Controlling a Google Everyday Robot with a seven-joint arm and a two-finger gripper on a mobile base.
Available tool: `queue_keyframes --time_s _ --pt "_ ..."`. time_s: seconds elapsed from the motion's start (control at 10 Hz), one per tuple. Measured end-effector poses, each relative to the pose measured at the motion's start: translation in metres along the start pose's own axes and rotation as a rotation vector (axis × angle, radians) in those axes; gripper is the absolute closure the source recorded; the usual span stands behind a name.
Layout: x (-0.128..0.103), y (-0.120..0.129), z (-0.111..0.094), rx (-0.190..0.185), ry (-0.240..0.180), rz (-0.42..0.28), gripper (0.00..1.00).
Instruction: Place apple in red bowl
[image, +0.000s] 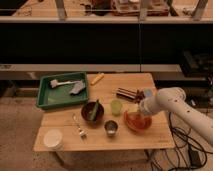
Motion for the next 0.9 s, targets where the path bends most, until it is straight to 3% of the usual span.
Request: queue_keyframes --time_s 0.2,0.6,0.7,0.9 --pt "0.012 0.014 -0.008 -0.016 0.024 0.044 0.22" --pt "0.018 0.021 -0.021 -0.034 0.036 0.054 0.22" --pt "0.019 0.022 -0.025 -0.029 0.028 0.054 0.22" --pt "0.025 0.025 -0.042 0.019 0.003 0.09 0.22"
